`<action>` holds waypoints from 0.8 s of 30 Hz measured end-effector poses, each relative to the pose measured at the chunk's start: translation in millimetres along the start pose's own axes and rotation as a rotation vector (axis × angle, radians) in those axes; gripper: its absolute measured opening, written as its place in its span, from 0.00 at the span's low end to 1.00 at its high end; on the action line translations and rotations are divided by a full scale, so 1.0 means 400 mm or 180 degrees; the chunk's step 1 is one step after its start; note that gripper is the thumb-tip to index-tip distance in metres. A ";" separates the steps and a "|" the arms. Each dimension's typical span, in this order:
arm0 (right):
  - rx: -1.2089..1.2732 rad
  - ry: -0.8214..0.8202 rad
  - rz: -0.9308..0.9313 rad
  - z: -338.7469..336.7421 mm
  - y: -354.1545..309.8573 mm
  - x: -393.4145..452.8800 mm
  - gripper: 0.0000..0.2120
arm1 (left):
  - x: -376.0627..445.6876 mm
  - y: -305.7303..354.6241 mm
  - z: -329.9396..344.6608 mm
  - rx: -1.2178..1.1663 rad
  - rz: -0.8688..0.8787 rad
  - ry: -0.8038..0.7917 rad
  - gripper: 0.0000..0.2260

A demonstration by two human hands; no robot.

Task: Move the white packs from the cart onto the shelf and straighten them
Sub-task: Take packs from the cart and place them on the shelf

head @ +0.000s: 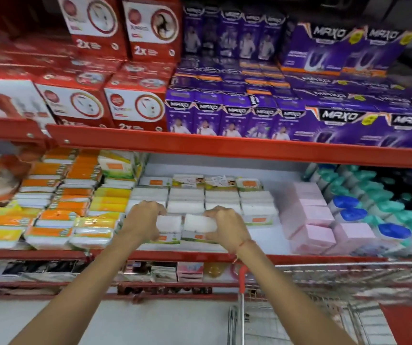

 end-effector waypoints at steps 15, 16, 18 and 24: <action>-0.0364 -0.0486 0.0057 0.183 -0.101 0.123 0.28 | -0.003 -0.147 0.110 0.0037 -0.0223 -0.0322 0.25; -0.0386 -0.0486 0.0018 0.183 -0.103 0.124 0.29 | -0.005 -0.146 0.110 0.0017 -0.0206 -0.0335 0.25; -0.0441 -0.0469 -0.0038 0.181 -0.105 0.120 0.29 | -0.008 -0.141 0.106 -0.0039 -0.0166 -0.0349 0.27; 0.0216 -0.0064 -0.0170 0.121 -0.067 0.036 0.26 | -0.011 -0.045 0.068 -0.0533 0.0460 0.0061 0.28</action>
Point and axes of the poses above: each hand's wrist, its own x-axis towards the middle knuckle, its own z-axis out of the palm, y = z × x, the point moved 4 cm from there along x, towards the middle knuckle, and after that the axes turned 11 degrees about z, right-handed, at the moved point
